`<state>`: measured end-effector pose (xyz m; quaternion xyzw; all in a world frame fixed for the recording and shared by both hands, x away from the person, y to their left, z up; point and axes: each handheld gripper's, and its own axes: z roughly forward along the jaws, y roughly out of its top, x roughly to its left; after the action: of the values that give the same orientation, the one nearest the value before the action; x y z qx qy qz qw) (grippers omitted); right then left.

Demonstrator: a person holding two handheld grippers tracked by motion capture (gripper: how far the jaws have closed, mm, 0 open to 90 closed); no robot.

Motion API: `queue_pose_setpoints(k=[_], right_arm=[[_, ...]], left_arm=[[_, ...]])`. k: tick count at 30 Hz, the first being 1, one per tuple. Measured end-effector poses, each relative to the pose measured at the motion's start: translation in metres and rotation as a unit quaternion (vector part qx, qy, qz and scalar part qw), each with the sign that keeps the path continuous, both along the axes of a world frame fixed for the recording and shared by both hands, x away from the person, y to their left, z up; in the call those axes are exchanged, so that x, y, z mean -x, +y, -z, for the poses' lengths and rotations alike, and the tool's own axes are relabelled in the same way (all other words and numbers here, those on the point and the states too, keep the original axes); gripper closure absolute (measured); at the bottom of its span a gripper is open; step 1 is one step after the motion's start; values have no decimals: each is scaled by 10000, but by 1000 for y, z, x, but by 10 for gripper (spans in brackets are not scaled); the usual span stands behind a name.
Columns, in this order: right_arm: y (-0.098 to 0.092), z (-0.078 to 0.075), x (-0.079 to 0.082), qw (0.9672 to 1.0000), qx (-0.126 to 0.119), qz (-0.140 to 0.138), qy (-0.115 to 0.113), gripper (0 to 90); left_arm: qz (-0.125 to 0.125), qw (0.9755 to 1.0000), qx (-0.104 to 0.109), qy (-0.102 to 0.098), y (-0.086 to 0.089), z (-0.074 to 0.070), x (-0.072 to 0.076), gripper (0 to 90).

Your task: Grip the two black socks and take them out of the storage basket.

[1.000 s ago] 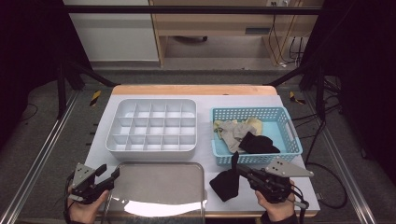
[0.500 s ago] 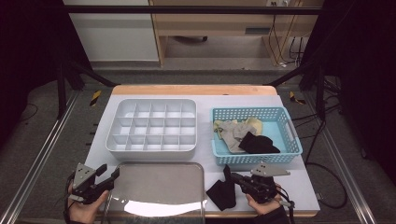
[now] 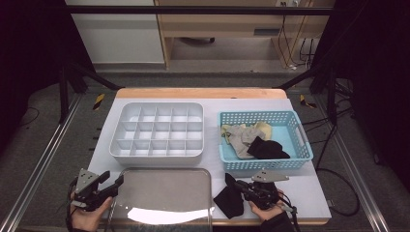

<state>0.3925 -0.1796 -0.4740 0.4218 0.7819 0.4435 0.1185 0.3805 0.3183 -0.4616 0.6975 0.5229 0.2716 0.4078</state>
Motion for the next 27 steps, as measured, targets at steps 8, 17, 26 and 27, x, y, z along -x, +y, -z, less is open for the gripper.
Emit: queue_pose_setpoints(k=[8,17,26,27], right_arm=[[-22,-24,2,9983,-336,214,-421,678],[-50,-57,-21,9936,-232,822,-745,572],[-66,-68,-72,9886,43,1352,-663,473],[-66,-68,-75,9882,78,1380,-659,465]], left_arm=[[-43,10000,42,65,1,0,0,411],[-66,9999,61,115,1,0,-1,409],[-69,9999,60,124,2,0,-1,410],[-70,9999,56,125,2,0,-1,410]])
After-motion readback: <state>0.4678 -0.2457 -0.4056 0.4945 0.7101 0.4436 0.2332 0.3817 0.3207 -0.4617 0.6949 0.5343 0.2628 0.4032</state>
